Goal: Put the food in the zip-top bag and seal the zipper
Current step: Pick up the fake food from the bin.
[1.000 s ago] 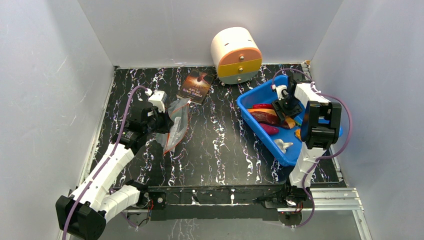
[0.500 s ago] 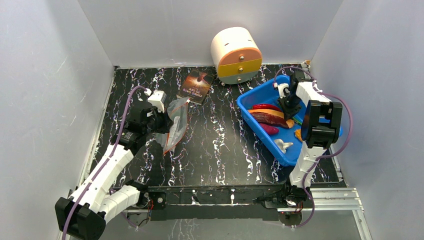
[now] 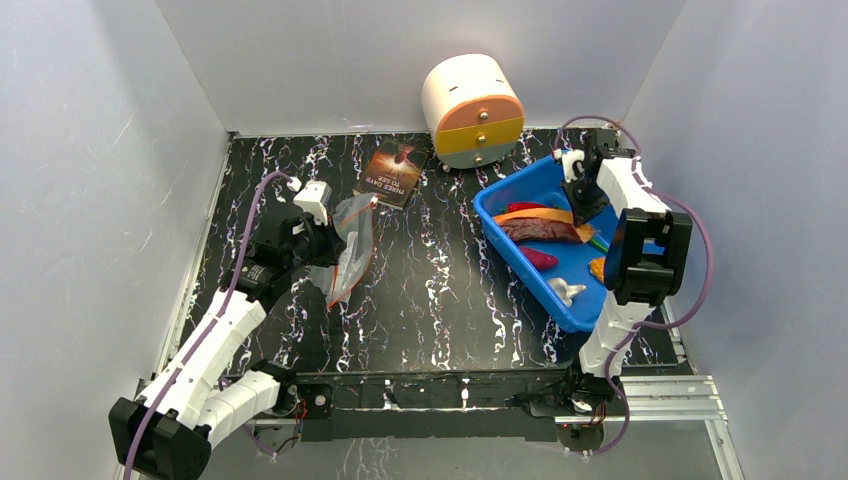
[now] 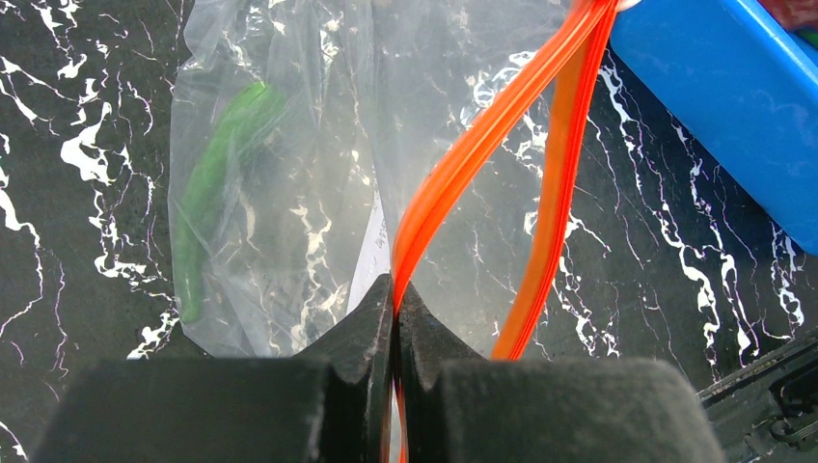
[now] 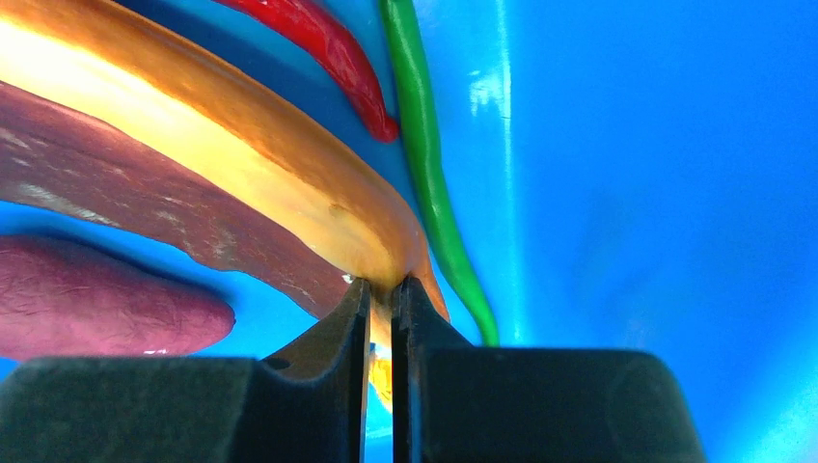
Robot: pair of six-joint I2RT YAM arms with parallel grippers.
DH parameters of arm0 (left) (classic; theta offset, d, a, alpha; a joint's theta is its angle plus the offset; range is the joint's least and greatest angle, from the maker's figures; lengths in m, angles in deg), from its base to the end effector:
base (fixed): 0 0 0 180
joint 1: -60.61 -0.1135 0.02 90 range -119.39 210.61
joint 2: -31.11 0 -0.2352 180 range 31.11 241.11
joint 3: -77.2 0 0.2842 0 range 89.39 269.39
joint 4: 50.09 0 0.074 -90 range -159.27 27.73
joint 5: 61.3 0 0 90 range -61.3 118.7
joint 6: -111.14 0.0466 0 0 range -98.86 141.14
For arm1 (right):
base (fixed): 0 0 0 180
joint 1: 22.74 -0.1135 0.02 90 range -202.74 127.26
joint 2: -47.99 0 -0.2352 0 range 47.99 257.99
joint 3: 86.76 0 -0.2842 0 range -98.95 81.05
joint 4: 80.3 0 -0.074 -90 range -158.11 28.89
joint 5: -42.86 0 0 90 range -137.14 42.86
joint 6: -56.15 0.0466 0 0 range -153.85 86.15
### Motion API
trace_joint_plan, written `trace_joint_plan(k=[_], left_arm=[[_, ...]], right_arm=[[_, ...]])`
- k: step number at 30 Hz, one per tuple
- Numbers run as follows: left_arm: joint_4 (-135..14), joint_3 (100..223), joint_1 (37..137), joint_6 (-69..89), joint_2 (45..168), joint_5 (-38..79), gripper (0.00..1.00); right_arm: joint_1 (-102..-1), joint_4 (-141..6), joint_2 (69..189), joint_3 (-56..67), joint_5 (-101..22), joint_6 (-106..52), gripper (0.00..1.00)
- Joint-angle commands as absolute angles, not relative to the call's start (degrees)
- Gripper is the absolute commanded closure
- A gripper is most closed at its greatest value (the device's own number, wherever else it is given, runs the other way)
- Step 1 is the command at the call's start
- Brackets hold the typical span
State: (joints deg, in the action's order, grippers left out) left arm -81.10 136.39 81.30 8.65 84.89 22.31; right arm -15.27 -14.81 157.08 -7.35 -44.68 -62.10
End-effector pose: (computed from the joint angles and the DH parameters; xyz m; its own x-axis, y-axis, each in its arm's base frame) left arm 0.2531 -0.1011 0.2781 -0.4909 -0.0443 -0.8701 0.3471 0.9061 -0.2420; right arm 0.4080 -0.0515 0.1779 -0.8955 -0.3595 -0.2625 -0.3470 0.9331 -0.0942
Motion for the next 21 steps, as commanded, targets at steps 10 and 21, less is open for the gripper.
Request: trace_joint_plan(k=[10,21], left_arm=[[-78.87,136.84,81.22,5.93,85.49,24.54,1.00],[-79.71,141.53,81.18,2.57,88.90,24.29,1.00]], right_arm=[[-18.27,-11.32,148.17,-16.60,-51.62,-56.22,1.00],[-21.48,-8.65,142.18,-20.54,-57.15,-56.89,1.00]])
